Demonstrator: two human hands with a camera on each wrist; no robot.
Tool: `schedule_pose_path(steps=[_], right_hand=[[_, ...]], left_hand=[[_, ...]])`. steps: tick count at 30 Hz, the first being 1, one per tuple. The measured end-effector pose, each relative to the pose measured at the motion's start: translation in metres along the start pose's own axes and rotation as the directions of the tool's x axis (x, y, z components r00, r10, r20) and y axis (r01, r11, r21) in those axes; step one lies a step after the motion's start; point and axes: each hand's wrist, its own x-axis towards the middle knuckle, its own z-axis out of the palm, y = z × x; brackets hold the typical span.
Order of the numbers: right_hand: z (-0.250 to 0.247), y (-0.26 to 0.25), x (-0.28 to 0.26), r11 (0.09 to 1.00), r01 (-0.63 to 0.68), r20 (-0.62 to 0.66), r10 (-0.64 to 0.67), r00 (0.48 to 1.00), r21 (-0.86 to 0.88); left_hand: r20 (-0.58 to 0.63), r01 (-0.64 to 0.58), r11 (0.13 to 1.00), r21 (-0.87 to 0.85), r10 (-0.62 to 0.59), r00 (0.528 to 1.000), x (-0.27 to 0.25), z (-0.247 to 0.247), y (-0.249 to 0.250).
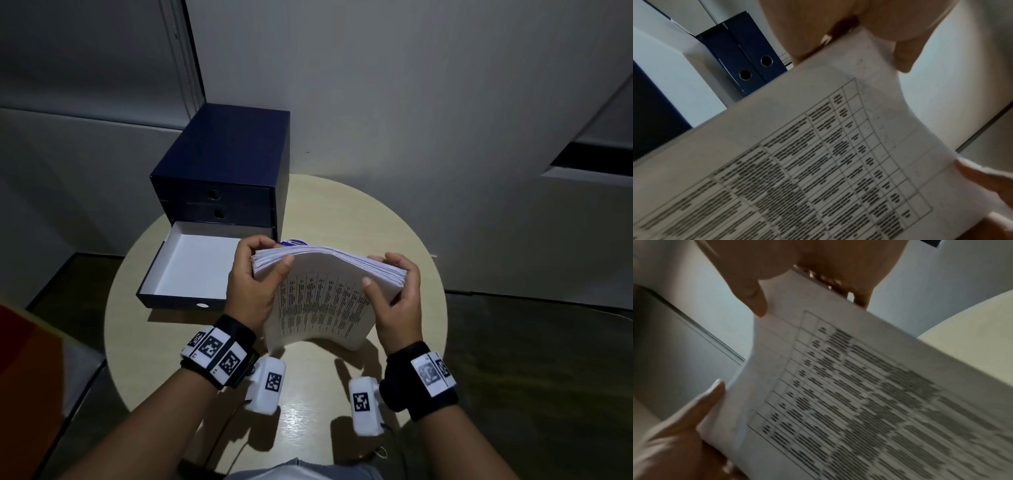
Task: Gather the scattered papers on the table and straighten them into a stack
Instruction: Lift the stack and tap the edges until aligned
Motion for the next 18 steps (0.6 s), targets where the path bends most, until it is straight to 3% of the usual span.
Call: schedule_pose_path(steps=[5,8,12,18], right_hand=[[0.013,-0.011,0.018,0.999,-0.003,-0.170,-0.003,0.985,-0.034],[0.016,-0.010,0.023,0.999,-0.014,-0.189,0.005,0.982,-0.045],[0.016,-0.008,0.026,0.998,-0.031,-0.194,0.020,0.981,-0.055],[-0.001,-0.003,0.015,0.994,0.048,0.016,-0.049,0.999,0.098]], left_hand=[[-0.059,0.028,0.999,-0.044,-0.030,0.998,0.009,0.005,0.005],[-0.039,0.076,0.982,-0.173,-0.084,0.996,0.012,0.007,0.009],[-0.045,0.084,0.980,-0.181,-0.094,0.995,0.015,0.009,0.013],[0.056,-0.036,0.984,-0.175,0.047,0.997,0.005,-0.006,-0.003]])
